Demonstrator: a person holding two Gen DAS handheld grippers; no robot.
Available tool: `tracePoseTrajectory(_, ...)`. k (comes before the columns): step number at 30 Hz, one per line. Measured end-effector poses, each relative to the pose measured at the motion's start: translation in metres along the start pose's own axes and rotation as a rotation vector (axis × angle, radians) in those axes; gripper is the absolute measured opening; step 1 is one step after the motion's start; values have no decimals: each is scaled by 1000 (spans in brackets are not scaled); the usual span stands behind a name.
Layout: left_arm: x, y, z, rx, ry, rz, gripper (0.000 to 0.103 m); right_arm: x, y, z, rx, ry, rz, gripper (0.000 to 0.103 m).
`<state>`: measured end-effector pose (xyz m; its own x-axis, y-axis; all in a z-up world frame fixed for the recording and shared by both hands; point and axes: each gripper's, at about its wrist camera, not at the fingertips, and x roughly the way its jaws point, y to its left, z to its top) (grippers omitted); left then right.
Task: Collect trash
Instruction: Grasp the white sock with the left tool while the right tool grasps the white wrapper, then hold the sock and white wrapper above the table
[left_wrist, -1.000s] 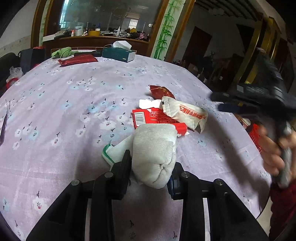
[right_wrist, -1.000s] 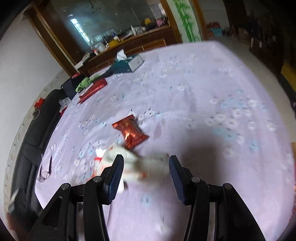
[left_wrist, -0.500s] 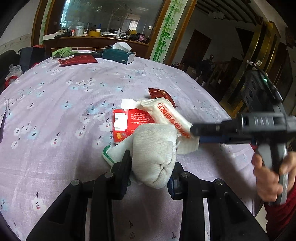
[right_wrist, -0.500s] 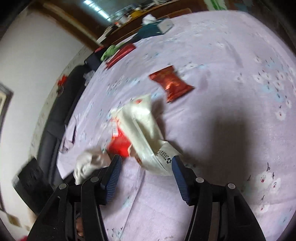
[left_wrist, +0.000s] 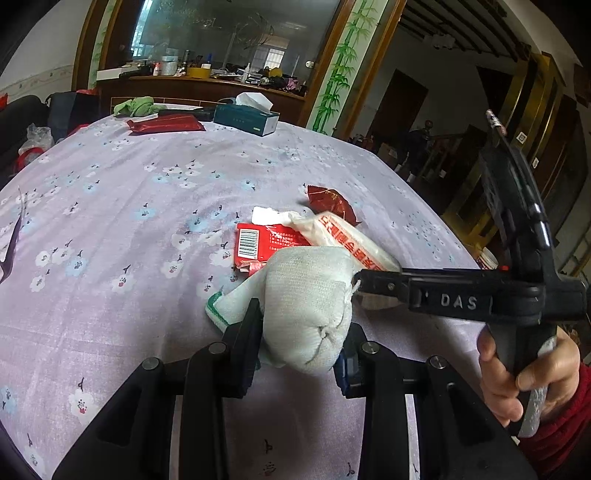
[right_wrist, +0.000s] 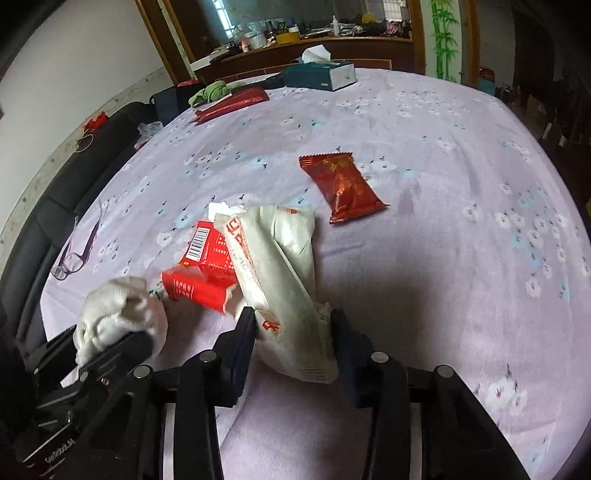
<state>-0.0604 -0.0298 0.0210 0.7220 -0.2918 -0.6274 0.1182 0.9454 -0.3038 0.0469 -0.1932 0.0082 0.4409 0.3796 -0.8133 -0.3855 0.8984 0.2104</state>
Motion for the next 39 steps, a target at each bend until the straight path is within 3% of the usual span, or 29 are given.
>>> tracePoseTrajectory(6,-1,-4,0,21,-14,18,32,-36,4,-26,54,-96,-22,39)
tracePoseTrajectory(10,-3,-12,-1,60,-32,60,32,-61,0,-48,100,-164,-86,39)
tracePoseTrajectory(24,-7,-62,-1,163,-37,28,32,-95,-33,-93,241,-201,-136,39)
tracePoseTrajectory(39,2,-92,-8,238,-8,49,32,-112,-51,-106,275,-236,-144,39)
